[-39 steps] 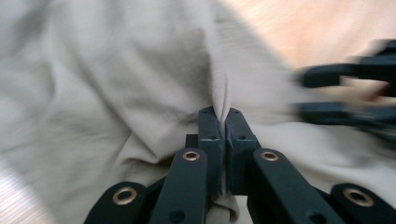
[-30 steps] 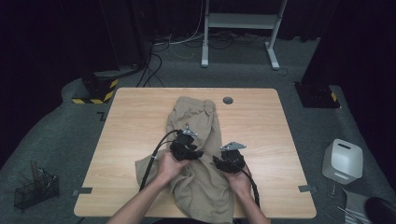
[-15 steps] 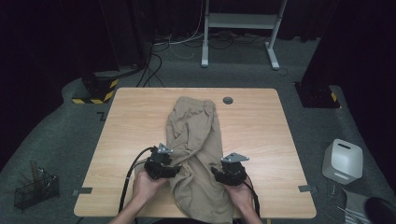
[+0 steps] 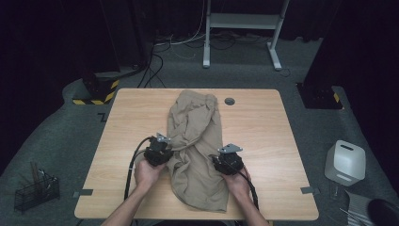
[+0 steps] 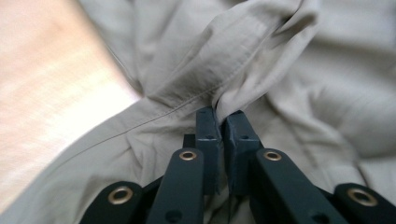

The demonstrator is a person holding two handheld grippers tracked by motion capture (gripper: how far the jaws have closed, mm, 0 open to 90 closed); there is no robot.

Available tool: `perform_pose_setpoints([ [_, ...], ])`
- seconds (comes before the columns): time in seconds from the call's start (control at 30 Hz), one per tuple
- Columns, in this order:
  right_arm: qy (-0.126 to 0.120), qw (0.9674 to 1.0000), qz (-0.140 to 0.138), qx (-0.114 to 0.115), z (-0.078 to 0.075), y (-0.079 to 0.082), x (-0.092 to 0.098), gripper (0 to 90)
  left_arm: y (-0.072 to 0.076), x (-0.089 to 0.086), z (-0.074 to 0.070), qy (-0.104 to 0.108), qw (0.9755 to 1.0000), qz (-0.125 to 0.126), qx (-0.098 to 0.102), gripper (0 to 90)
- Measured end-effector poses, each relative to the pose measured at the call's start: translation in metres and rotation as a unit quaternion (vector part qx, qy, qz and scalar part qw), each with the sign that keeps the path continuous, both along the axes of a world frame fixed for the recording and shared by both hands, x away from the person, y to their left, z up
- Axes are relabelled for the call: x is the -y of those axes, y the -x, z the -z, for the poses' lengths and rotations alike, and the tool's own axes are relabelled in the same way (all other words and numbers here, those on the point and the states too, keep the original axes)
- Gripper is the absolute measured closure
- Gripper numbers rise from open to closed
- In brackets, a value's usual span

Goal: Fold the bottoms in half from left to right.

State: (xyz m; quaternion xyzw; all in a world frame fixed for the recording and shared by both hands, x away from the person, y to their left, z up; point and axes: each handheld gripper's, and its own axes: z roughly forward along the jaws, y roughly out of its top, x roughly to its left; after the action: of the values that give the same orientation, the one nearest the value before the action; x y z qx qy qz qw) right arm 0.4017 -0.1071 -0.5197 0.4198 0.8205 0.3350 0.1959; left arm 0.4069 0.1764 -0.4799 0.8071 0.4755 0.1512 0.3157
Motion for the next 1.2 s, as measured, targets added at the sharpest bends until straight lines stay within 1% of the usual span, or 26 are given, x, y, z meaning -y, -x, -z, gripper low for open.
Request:
perform_pose_setpoints([
  [0.03, 0.001, 1.0, 0.002, -0.002, 0.0, -0.001, -0.001, 57.5, 0.004, -0.002, -0.008, 0.014, 0.9998, 0.002, 0.01, 86.0],
  [0.1, 0.0, 1.0, 0.002, -0.001, 0.0, -0.001, -0.001, 57.6, 0.014, -0.001, -0.024, 0.029, 0.999, 0.013, 0.032, 86.2],
  [0.17, -0.001, 1.0, 0.003, -0.003, 0.0, -0.001, -0.001, 57.6, 0.025, 0.005, -0.036, 0.019, 0.9979, 0.035, 0.051, 86.2],
  [0.23, 0.0, 1.0, 0.003, -0.004, -0.001, -0.001, -0.001, 57.0, 0.034, 0.015, -0.041, 0.005, 0.9964, 0.056, 0.064, 85.5],
  [0.27, -0.001, 1.0, 0.003, -0.005, -0.001, -0.001, -0.001, 55.9, 0.039, 0.023, -0.039, -0.012, 0.995, 0.07, 0.07, 84.5],
  [0.3, -0.004, 1.0, 0.001, -0.002, -0.003, 0.0, -0.001, 54.5, 0.041, 0.028, -0.037, -0.024, 0.9943, 0.077, 0.07, 83.4],
  [0.33, -0.011, 0.9999, 0.002, -0.003, -0.004, 0.002, -0.001, 54.0, 0.042, 0.033, -0.032, -0.029, 0.9941, 0.084, 0.063, 82.7],
  [0.37, -0.018, 0.9998, -0.002, 0.001, -0.007, 0.005, 0.0, 53.6, 0.041, 0.037, -0.025, -0.035, 0.9939, 0.09, 0.053, 82.0],
  [0.4, -0.025, 0.9997, -0.006, 0.003, -0.01, 0.01, 0.001, 53.3, 0.04, 0.041, -0.017, -0.037, 0.9942, 0.096, 0.034, 81.4],
  [0.43, -0.028, 0.9995, -0.01, 0.006, -0.013, 0.015, 0.002, 53.0, 0.037, 0.044, -0.009, -0.042, 0.9942, 0.096, 0.022, 80.9],
  [0.47, -0.031, 0.9994, -0.015, 0.006, -0.016, 0.02, 0.003, 52.6, 0.035, 0.046, -0.001, -0.048, 0.9941, 0.096, 0.012, 80.8],
  [0.53, -0.04, 0.999, -0.022, 0.001, -0.017, 0.031, 0.006, 52.5, 0.029, 0.047, 0.012, -0.046, 0.9953, 0.085, -0.006, 81.0],
  [0.57, -0.037, 0.9989, -0.027, -0.002, -0.016, 0.034, 0.007, 52.5, 0.026, 0.046, 0.017, -0.044, 0.9956, 0.082, -0.012, 81.4],
  [0.63, -0.023, 0.9991, -0.029, -0.018, -0.009, 0.038, 0.007, 52.7, 0.021, 0.045, 0.021, -0.041, 0.9963, 0.075, -0.011, 82.3],
  [0.67, -0.012, 0.9992, -0.03, -0.023, -0.004, 0.037, 0.006, 53.0, 0.016, 0.046, 0.022, -0.047, 0.9961, 0.074, -0.007, 82.5],
  [0.7, -0.013, 0.9996, -0.024, -0.012, 0.0, 0.035, 0.006, 55.8, 0.012, 0.047, 0.022, -0.055, 0.9955, 0.077, 0.0, 82.7],
  [0.77, -0.012, 0.9997, -0.019, -0.003, 0.001, 0.026, 0.004, 55.8, -0.003, 0.048, 0.023, -0.074, 0.9944, 0.075, 0.017, 82.7],
  [0.8, -0.011, 0.9998, -0.016, 0.0, 0.002, 0.018, 0.002, 55.7, -0.012, 0.048, 0.023, -0.074, 0.9946, 0.071, 0.015, 82.8],
  [0.87, -0.014, 0.9999, -0.001, 0.0, 0.002, 0.0, 0.001, 55.9, -0.025, 0.046, 0.022, -0.068, 0.9954, 0.067, 0.011, 82.3],
  [0.9, -0.016, 0.9999, 0.007, 0.002, 0.002, -0.007, 0.001, 56.0, -0.028, 0.042, 0.023, -0.062, 0.9963, 0.06, 0.008, 81.6],
  [0.97, -0.02, 0.9997, 0.015, 0.003, 0.003, -0.013, 0.002, 55.9, -0.027, 0.033, 0.022, -0.039, 0.9982, 0.046, -0.001, 78.9],
  [1.07, -0.02, 0.9997, 0.011, 0.002, 0.003, -0.012, 0.003, 52.8, -0.013, 0.021, 0.016, -0.022, 0.9985, 0.048, 0.013, 68.7],
  [1.1, -0.022, 0.9997, 0.012, -0.001, 0.002, -0.01, 0.003, 51.2, -0.006, 0.018, 0.011, -0.01, 0.9985, 0.051, 0.015, 64.1],
  [1.13, -0.025, 0.9996, 0.014, -0.006, 0.002, -0.008, 0.004, 50.2, 0.0, 0.016, 0.006, -0.004, 0.9982, 0.054, 0.025, 59.6],
  [1.17, -0.029, 0.9994, 0.016, -0.01, 0.001, -0.006, 0.006, 49.5, 0.007, 0.012, -0.001, 0.0, 0.9979, 0.054, 0.036, 55.2],
  [1.2, -0.032, 0.9993, 0.017, -0.009, 0.0, -0.003, 0.008, 48.8, 0.011, 0.009, -0.004, 0.003, 0.9979, 0.052, 0.039, 51.1],
])
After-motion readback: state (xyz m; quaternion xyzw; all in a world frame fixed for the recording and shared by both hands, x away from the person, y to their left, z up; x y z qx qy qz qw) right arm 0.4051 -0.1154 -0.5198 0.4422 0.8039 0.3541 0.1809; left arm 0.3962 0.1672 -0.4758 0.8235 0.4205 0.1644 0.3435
